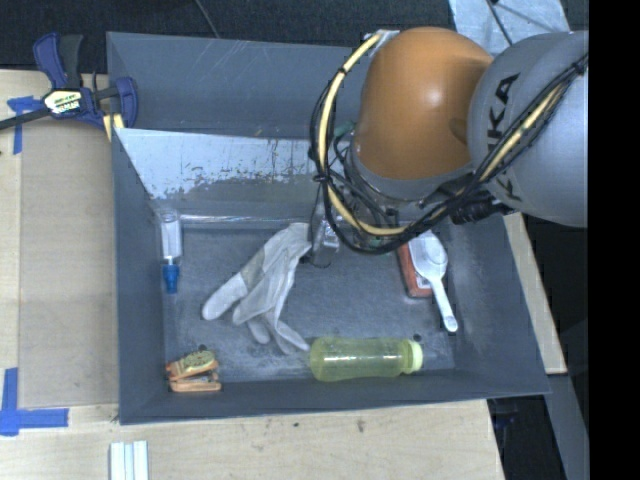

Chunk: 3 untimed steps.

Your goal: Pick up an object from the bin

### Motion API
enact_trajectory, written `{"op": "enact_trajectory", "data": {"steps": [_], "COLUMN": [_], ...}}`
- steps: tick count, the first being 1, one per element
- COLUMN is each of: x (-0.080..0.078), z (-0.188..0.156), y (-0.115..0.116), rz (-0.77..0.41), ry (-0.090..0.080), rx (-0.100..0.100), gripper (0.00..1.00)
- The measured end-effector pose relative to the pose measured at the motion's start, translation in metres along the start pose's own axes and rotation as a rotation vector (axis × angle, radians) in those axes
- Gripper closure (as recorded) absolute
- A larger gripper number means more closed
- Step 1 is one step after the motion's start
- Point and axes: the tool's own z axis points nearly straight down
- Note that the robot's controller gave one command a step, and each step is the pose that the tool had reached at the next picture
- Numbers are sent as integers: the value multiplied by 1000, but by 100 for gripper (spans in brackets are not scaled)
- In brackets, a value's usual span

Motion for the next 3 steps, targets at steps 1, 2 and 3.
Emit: {"op": "enact_trajectory", "data": {"steps": [1, 2, 3], "x": [1, -12, -26], "z": [4, 45, 104], "y": [-1, 2, 6], "rz": [0, 6, -63], "ry": [7, 0, 1], "rx": [3, 1, 1], "gripper": [100, 100, 100]}}
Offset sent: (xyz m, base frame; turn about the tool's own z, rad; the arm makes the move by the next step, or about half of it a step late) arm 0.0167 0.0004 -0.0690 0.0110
